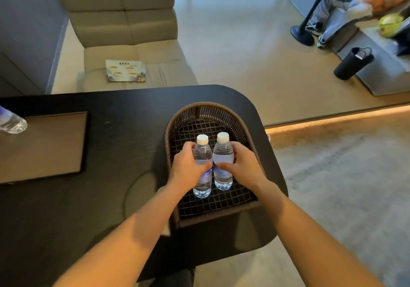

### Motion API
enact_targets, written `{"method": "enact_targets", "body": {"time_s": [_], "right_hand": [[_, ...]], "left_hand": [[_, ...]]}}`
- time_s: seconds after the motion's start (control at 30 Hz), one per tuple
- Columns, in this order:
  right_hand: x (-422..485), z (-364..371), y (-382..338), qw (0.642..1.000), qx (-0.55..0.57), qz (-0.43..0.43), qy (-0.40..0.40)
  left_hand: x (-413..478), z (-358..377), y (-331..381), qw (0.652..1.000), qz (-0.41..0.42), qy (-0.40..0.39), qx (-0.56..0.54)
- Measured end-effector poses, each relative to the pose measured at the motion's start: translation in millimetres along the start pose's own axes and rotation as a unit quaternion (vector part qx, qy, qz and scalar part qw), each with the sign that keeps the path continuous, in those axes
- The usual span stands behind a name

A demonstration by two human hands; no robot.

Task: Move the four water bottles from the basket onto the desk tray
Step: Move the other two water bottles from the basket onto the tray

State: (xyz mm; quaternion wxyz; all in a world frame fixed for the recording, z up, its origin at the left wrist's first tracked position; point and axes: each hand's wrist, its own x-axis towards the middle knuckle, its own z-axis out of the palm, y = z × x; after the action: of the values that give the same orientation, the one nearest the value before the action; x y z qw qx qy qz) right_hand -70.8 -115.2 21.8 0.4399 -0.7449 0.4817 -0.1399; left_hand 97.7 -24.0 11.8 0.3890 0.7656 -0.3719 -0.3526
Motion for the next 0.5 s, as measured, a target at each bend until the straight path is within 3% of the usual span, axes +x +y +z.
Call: {"method": "enact_targets", "body": {"time_s": [0.13, 0.3, 0.5], "right_hand": [[-36.4, 4.7, -31.5, 0.997, 0.001, -0.051, 0.053], [-66.7, 18.1, -79.8, 0.993, 0.022, -0.102, 0.064], [-83.9, 58.7, -130.4, 0.987, 0.027, -0.149, 0.048]], "left_hand": [[-37.5, -24.3, 11.2, 0.996, 0.076, 0.031, -0.024], [-77.0, -77.3, 21.4, 0.982, 0.163, 0.096, 0.007], [-111.9, -139.9, 5.5, 0.978, 0.149, 0.147, -0.017]]}}
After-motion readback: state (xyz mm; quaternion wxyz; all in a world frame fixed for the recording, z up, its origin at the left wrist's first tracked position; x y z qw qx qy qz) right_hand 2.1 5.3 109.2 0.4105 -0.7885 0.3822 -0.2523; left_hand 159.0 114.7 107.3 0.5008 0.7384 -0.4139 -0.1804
